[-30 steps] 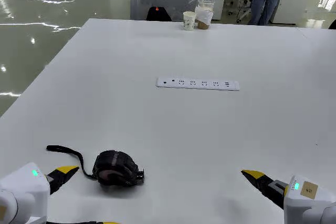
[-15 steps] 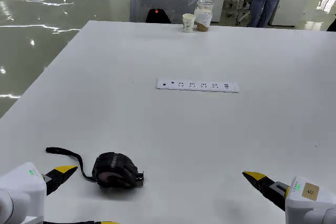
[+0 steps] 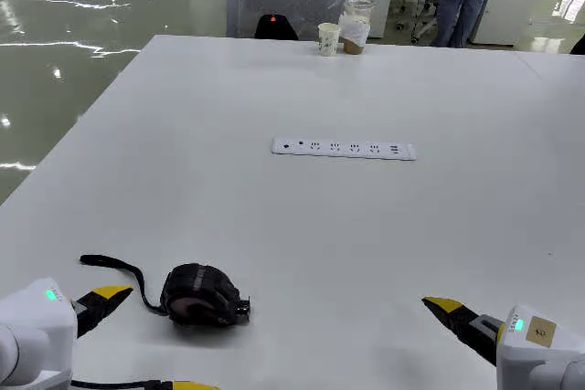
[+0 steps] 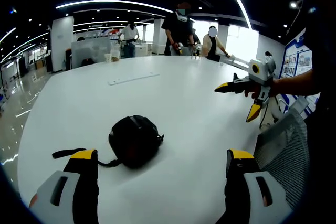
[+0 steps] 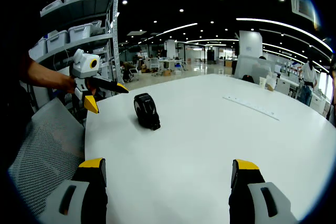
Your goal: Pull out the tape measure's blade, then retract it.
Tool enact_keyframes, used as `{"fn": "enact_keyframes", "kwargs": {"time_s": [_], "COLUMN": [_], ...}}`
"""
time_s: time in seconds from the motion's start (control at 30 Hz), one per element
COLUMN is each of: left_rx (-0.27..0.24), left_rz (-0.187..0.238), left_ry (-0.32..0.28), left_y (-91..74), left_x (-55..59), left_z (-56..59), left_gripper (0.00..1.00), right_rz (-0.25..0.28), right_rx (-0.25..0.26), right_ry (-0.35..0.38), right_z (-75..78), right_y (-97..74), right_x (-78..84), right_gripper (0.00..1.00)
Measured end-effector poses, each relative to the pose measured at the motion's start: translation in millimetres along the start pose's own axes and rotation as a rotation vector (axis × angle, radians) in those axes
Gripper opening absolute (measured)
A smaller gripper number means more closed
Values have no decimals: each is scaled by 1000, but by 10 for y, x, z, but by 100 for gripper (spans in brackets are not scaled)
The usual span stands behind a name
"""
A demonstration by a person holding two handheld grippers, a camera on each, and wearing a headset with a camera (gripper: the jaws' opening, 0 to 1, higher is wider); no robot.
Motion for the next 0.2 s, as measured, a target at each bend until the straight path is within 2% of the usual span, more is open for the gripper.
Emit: {"fn": "enact_keyframes", "kwargs": {"time_s": [0.2], "left_rx": [-2], "left_rz": [6], "left_ry": [1], "left_y": [-4], "left_x": [-25], "left_z": [1], "left_gripper": [99], "right_rz": [3], "right_rx": [-2], "right_ry": [-2], "right_z": [-5], "right_y": [4], "right_x": [-16], "right_gripper": [99]}}
Point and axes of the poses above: the centre of the closed fingertips' face, and the gripper's own axes: y roughly forward along the fingers, z roughly to its right, x roughly out of its underside, the point moved 2 cm from there along -y, roughly backward along the fingers, and after that the axes turned 12 degrees about -x, right-handed, at the moved point
